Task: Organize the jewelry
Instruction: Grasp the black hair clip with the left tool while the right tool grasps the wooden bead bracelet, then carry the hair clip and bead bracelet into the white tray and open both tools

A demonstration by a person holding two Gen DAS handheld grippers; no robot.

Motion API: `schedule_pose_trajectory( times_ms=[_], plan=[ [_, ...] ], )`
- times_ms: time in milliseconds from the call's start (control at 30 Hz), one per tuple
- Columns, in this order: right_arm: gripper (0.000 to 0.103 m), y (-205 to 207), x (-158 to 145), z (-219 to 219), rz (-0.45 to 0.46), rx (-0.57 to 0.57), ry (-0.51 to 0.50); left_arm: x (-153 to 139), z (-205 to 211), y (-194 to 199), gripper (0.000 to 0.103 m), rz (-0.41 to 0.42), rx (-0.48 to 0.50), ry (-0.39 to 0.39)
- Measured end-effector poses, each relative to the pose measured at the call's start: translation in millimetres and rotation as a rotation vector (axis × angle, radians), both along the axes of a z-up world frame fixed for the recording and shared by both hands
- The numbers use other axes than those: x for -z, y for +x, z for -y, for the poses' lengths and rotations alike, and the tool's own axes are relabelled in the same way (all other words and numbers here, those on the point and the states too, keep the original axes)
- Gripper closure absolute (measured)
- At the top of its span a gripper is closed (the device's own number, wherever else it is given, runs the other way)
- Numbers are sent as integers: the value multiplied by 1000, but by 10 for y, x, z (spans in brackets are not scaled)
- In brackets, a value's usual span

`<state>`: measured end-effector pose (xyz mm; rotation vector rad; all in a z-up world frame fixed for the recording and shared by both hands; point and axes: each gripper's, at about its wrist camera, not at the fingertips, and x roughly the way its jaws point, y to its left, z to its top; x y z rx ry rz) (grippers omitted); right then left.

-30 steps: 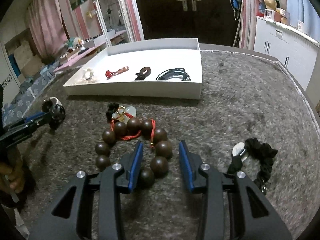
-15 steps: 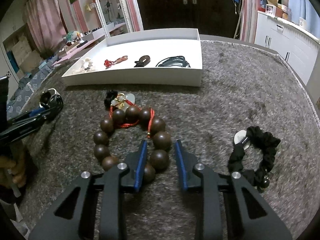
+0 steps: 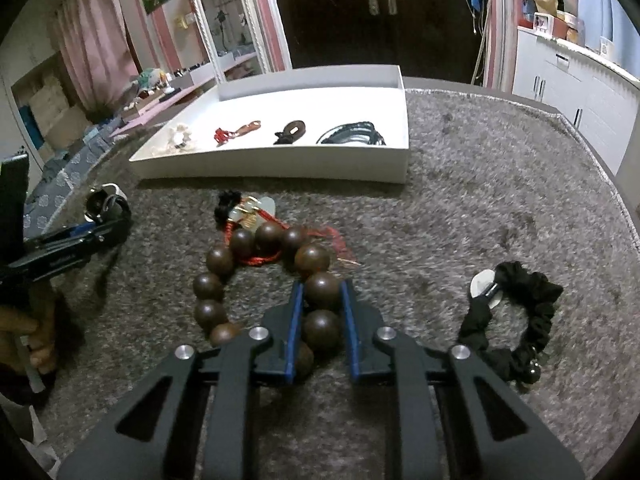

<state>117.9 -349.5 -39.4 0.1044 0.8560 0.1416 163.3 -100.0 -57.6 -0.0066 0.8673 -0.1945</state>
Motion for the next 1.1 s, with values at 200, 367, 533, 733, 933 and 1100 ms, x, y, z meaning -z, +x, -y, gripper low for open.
schedule_pose_trajectory(
  times_ms=[200,367,533,733,933,1100],
  plan=[
    [84,-116,-215,29,62,-3,23,-102,2,-101,57,25,25,-30],
    [84,-175,-391,14,114,-9,26,-207,-29,-159,57,48,31,-51],
    [84,-171,-466,-8,135,-16,19,-312,-31,-203,57,68,37,-53],
    [84,-133,-627,-20,186,-18,9,-456,0,-203,57,100,29,-8],
    [84,4,-847,-2,245,-14,-12,-631,35,-108,57,137,41,11],
    [84,178,-1056,-2,297,-13,-23,-805,82,49,57,182,50,12]
  ],
)
